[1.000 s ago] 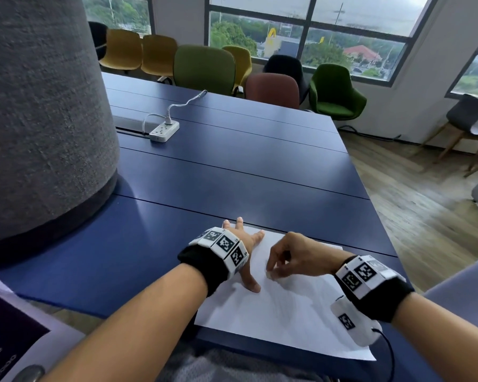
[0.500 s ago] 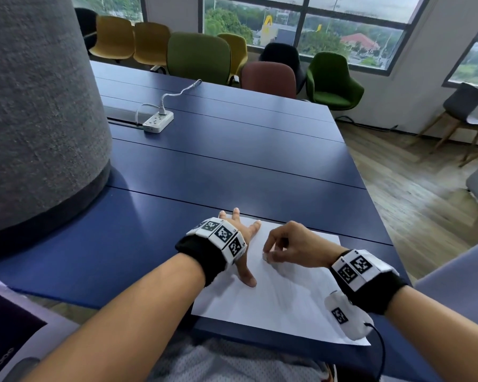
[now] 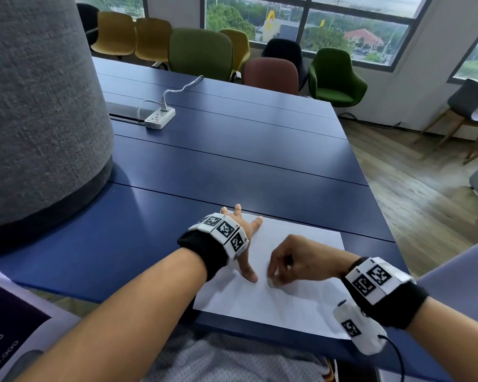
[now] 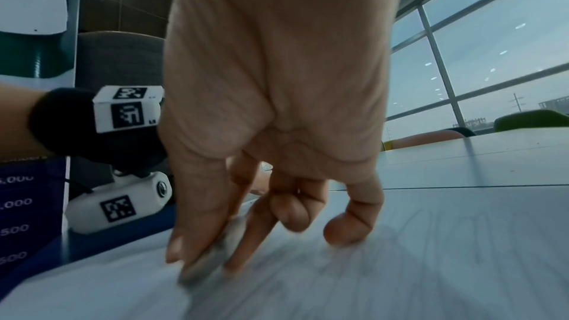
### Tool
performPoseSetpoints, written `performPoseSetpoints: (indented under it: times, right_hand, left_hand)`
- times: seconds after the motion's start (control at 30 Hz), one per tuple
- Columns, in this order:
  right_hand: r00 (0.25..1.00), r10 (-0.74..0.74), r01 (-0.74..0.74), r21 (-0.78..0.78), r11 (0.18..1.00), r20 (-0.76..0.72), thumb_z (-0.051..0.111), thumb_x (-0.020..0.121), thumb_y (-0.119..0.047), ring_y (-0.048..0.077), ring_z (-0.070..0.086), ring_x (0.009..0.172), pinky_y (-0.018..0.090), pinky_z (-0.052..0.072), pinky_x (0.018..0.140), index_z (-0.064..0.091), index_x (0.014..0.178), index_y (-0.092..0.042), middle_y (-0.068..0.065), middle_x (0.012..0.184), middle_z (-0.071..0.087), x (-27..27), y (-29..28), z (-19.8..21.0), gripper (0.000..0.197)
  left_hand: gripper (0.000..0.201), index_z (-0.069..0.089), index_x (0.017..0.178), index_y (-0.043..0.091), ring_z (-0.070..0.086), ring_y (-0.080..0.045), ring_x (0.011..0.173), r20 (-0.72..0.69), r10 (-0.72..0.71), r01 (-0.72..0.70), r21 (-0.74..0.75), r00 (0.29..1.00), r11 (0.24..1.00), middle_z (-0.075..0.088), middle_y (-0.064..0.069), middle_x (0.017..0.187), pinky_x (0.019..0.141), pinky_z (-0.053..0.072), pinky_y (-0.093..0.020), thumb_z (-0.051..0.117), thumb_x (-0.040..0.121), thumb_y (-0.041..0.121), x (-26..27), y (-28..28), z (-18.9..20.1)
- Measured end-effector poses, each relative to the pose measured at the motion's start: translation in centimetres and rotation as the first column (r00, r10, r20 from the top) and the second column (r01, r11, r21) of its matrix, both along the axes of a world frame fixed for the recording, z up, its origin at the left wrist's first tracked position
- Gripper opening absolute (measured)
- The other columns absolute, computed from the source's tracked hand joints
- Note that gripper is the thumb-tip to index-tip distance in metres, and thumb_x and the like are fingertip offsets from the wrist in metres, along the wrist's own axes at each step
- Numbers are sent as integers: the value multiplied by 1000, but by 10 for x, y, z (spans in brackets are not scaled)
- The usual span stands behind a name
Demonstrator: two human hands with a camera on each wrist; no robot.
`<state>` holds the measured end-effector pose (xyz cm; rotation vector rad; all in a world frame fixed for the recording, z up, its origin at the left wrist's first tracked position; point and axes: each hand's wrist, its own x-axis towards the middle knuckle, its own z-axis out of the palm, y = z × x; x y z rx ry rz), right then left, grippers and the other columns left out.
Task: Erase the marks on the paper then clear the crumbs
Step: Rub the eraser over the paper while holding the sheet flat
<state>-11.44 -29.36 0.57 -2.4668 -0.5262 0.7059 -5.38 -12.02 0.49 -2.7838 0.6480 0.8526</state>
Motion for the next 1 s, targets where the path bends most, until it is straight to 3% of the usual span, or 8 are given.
performPoseSetpoints:
  times: [0.07,0.23,0.37,0.5,0.63,0.77,0.9,1.0]
  right_hand:
    - [994,-73,69,47,996,84,74,77,-15,5,53,60,18,42,57,76,84,-23,5,75,71,0,1,-3,11]
    - [996,49,-45,53,998,-76,75,77,-21,6,55,63,22,45,62,75,82,-30,4,81,74,-16,-1,-3,9]
    - [996,-83,80,98,992,26,75,77,-19,3,53,60,16,42,58,77,84,-23,3,77,73,-14,-2,-7,8]
    - [998,32,-29,70,997,-51,76,77,-19,4,53,62,16,42,59,77,86,-23,3,80,73,-25,-1,-5,9]
    - [992,-96,89,80,993,86,74,78,-20,5,55,63,16,43,59,77,85,-25,1,79,73,-16,-4,-7,9]
    - [997,33,-30,53,998,-64,75,76,-21,4,54,63,19,45,61,77,85,-24,1,81,74,-24,-2,-3,10]
    - [992,-109,103,94,990,68,74,78,-18,5,54,61,17,42,57,78,86,-22,4,77,72,-12,-2,-8,10]
    - [999,-40,39,94,995,11,75,78,-19,3,54,62,15,41,59,77,85,-22,1,78,73,-18,-1,-6,8]
  left_hand:
    - [145,-14,155,38,-11,-48,147,-1,2,-2,-6,1000,1000,-25,-18,160,114,21,-67,84,53,70,1,1,0]
    - [145,-14,155,38,-11,-48,147,0,7,-7,3,1000,1000,-25,-19,160,113,20,-69,84,54,70,-1,0,0]
    - [145,-15,155,38,-12,-48,147,-2,2,-2,-1,1000,1000,-26,-18,160,113,21,-68,84,54,70,0,0,-1]
    - [144,-15,155,37,-11,-49,147,-4,7,-7,6,1000,1000,-25,-19,160,114,19,-68,83,55,69,-1,0,1]
    - [144,-15,155,37,-12,-48,147,-6,4,-4,-5,1000,1000,-26,-18,160,114,20,-68,83,55,69,0,1,0]
    - [143,-14,155,37,-11,-49,147,-4,9,-9,5,1000,1000,-26,-19,160,114,19,-68,84,55,69,-1,0,0]
    - [144,-14,155,37,-13,-49,147,-9,8,-9,-9,1000,1000,-26,-19,160,114,19,-68,84,55,68,0,0,0]
    - [144,-14,155,37,-11,-50,147,0,7,-7,-1,1000,1000,-25,-19,160,112,21,-70,84,54,70,0,0,-1]
